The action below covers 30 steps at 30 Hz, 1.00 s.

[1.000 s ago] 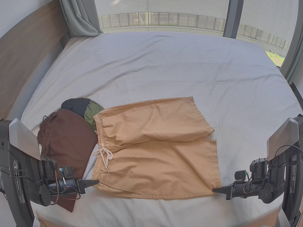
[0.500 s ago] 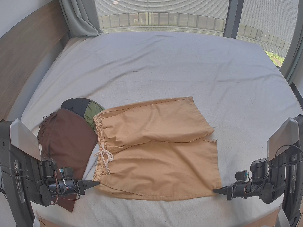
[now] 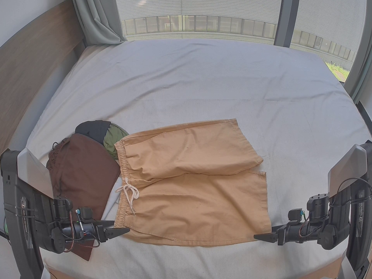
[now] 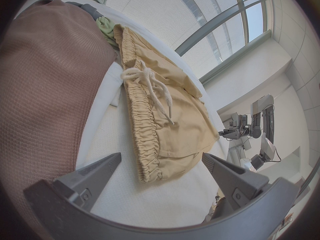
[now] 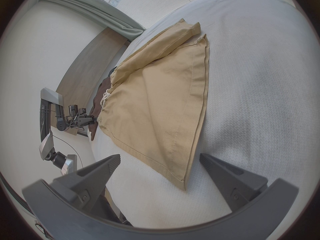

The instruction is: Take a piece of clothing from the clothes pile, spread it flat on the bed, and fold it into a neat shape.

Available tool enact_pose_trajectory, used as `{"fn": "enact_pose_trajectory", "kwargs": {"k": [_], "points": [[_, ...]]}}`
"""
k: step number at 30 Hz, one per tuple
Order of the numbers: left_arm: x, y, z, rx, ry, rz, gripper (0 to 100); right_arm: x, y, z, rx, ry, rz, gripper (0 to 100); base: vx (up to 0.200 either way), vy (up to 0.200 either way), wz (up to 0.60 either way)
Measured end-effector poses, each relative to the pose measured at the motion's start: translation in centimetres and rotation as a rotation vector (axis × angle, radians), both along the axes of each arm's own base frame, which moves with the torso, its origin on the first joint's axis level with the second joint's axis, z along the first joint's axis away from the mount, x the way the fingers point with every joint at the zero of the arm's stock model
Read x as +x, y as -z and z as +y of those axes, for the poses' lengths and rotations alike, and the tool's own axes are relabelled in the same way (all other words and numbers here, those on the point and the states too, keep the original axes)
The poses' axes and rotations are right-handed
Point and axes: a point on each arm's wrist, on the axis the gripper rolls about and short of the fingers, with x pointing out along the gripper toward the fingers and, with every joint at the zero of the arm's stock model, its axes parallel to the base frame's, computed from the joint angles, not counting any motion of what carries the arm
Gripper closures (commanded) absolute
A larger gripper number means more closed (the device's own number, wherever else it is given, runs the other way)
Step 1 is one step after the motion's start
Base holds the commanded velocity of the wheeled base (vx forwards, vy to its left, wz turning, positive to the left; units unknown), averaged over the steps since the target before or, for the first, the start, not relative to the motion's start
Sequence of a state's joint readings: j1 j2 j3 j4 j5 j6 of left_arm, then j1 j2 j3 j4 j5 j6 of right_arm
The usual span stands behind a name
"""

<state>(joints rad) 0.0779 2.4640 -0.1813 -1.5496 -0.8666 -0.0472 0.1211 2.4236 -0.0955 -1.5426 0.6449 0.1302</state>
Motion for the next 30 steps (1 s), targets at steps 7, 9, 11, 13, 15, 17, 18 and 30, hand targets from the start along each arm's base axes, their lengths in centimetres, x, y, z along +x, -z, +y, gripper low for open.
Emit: {"fn": "enact_pose_trajectory", "kwargs": {"k": [7, 9, 11, 13, 15, 17, 18, 30], "points": [[0.7, 0.7, 0.0, 0.000, 0.002, -0.005, 0, 0.0, 0.0, 0.0, 0.000, 0.001, -0.001, 0, 0.000, 0.000, 0.00], [0.8, 0.9, 0.1, -0.001, 0.001, -0.007, 0, 0.0, 0.0, 0.0, 0.000, 0.000, -0.001, 0, 0.000, 0.000, 0.00], [0.9, 0.9, 0.0, -0.001, 0.002, -0.008, 0, 0.0, 0.0, 0.0, 0.000, 0.000, -0.001, 0, 0.000, 0.000, 0.00], [1.0, 1.0, 0.0, -0.001, 0.002, -0.008, 0, 0.0, 0.0, 0.0, -0.001, 0.001, -0.001, 0, 0.000, 0.000, 0.00], [1.0, 1.1, 0.0, -0.003, 0.000, -0.005, 0, 0.1, 0.0, 0.0, 0.000, 0.000, -0.003, 0, 0.000, 0.000, 0.00], [1.0, 1.1, 0.1, -0.004, -0.001, -0.003, 100, 0.1, 0.0, 0.0, 0.000, 0.001, -0.005, 0, 0.000, 0.000, 0.00], [1.0, 1.1, 0.0, -0.005, -0.002, -0.001, 100, 0.1, 0.0, 0.0, 0.000, 0.001, -0.006, 0, 0.000, 0.000, 0.00], [1.1, 1.2, 0.1, -0.002, -0.001, -0.003, 100, 0.4, 0.1, 0.2, 0.001, -0.005, -0.015, 0, 0.000, 0.000, 0.00]]}}
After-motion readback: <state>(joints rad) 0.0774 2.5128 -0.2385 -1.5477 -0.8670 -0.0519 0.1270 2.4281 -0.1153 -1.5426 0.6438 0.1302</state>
